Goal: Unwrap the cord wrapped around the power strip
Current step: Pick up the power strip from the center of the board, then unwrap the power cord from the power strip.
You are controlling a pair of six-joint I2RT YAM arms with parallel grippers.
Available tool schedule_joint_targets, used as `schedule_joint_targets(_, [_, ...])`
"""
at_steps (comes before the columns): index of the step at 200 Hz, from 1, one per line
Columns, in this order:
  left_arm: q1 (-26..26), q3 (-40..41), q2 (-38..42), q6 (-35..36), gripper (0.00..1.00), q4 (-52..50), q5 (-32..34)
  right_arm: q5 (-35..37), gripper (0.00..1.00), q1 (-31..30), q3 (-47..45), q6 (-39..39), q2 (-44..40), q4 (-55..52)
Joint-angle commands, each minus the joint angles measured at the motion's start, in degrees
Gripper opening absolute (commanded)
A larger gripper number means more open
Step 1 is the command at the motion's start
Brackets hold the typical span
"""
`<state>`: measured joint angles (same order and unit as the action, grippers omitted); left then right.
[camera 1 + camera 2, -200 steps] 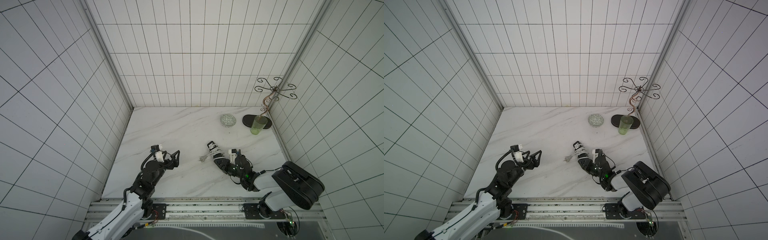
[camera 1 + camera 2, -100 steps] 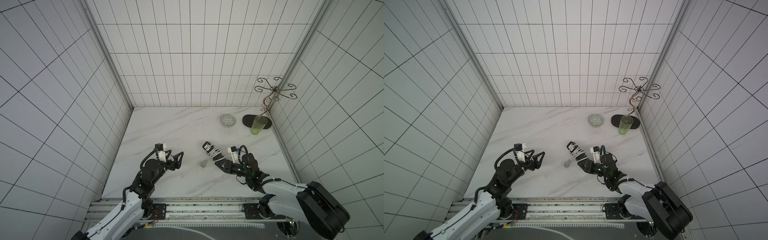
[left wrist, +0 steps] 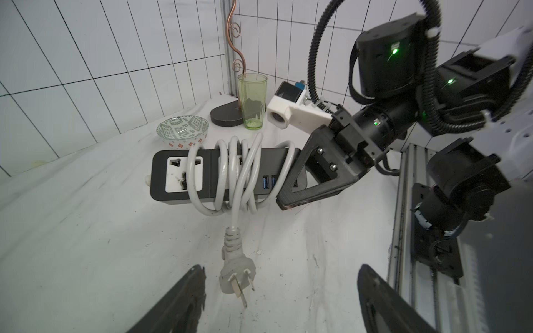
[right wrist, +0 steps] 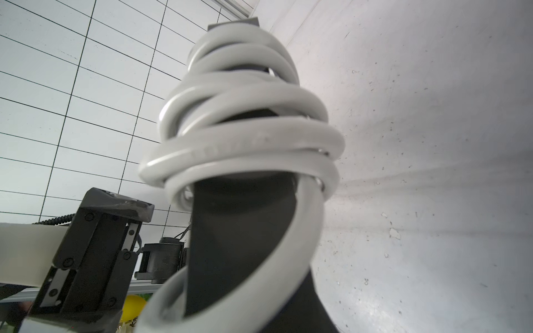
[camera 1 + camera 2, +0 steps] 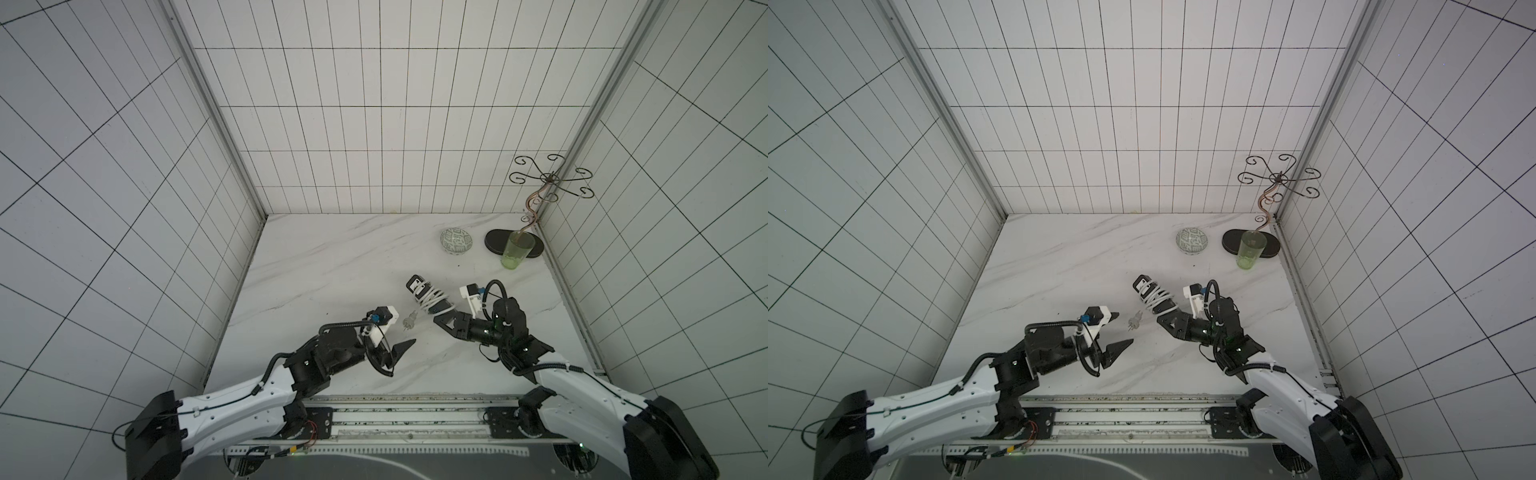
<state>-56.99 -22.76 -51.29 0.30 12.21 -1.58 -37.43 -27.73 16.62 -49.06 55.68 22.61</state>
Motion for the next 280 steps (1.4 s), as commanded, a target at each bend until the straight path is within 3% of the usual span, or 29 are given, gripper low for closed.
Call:
schedule_joint_targets(1, [-0.3,-4.0,-5.0,10.9,0.76,1.7,7.3,-2.5,0.00,0.1,8.1,-0.3,-1.7,1.0])
schedule_joint_targets(31, [-0.3,-7.7,-12.1,14.3,0.71,2.6,8.0,-2.1,0.00,-0.2,8.7,0.1,-2.5,0.1])
schedule_joint_targets(84, [-0.3,-10.8,-20.6,9.3,0.75,-0.6,7.8,0.0,0.00,-0.6,9.1,0.1,-3.4,0.2])
schedule_joint_targets(156, [-0.3,-11.2,-25.0,7.4,0.54,5.0,14.6,2.2,0.00,-2.5,9.7,1.1,-2.3,0.9])
schedule_joint_targets(201, [-0.1,-11.3,-26.0,7.8,0.50,6.7,15.2,2.5,0.00,-3.2,10.0,1.4,-1.6,0.9])
schedule_joint_targets(280, [0.1,-11.6,-27.7,8.0,0.27,7.4,14.8,2.7,0.00,-3.7,10.4,1.2,-1.2,1.4])
